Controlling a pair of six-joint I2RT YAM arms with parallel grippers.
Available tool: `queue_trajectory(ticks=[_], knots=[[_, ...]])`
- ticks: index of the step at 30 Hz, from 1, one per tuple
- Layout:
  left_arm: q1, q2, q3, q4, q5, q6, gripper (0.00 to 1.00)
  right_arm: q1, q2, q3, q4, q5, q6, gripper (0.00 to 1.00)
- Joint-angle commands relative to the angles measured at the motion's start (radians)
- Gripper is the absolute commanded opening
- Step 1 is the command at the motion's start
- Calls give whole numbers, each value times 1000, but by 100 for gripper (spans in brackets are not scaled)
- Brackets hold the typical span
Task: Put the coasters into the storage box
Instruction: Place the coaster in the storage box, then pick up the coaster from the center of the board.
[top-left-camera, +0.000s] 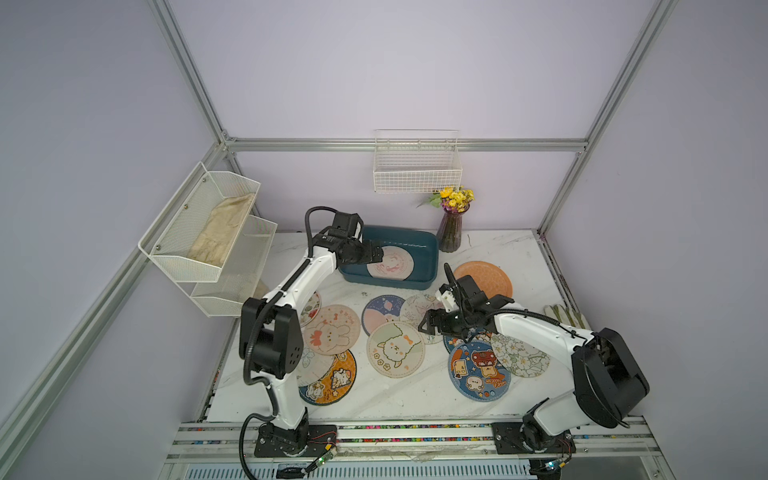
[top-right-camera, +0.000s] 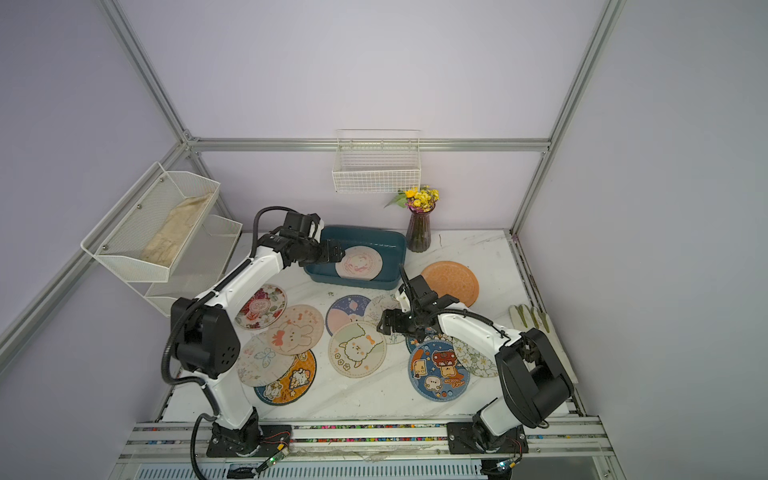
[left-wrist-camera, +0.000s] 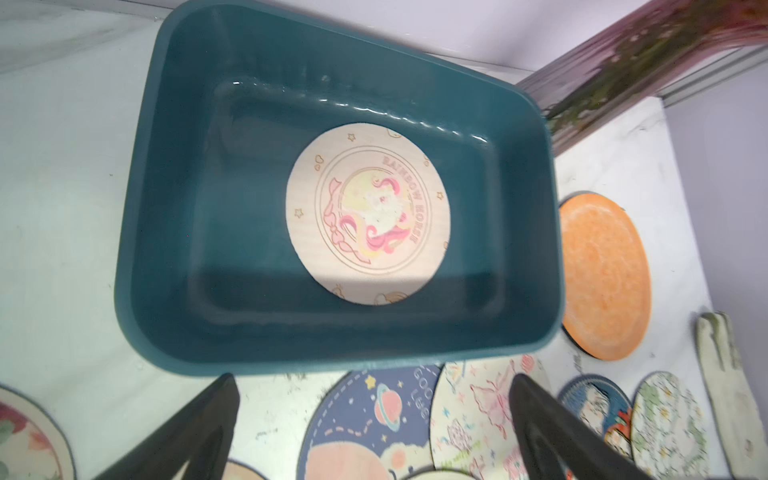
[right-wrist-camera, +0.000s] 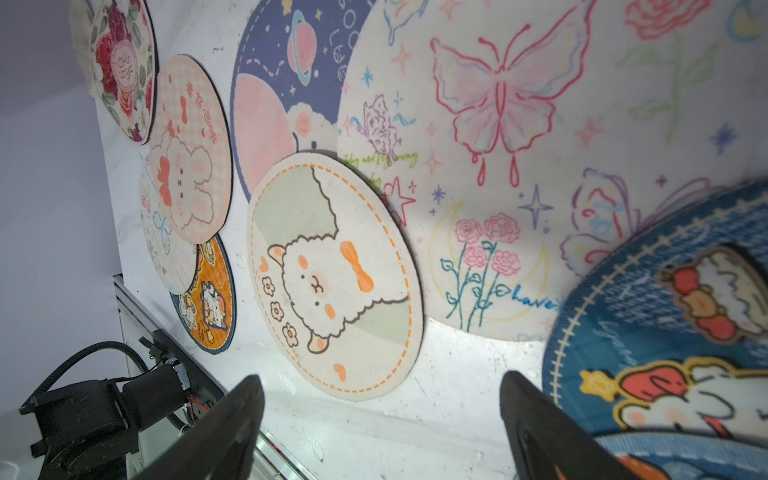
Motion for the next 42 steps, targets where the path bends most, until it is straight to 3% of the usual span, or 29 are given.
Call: queue_trajectory(ticks=[1, 9, 18, 33, 42], knots=[[-8, -133, -187, 52, 76, -59, 100, -1, 9, 7, -36, 36, -19, 89], [-48, -429, -599, 139, 171, -194, 98, 36, 16, 13, -47, 92, -10, 89], [-144, -490, -826, 230, 209, -247, 92, 122, 49, 12, -15, 148, 37, 87], [-210, -439, -932, 271, 132, -196, 80, 186, 112, -2, 31, 219, 102, 75], [-215, -396, -935, 284, 110, -178, 79, 194, 137, -17, 55, 222, 121, 72]])
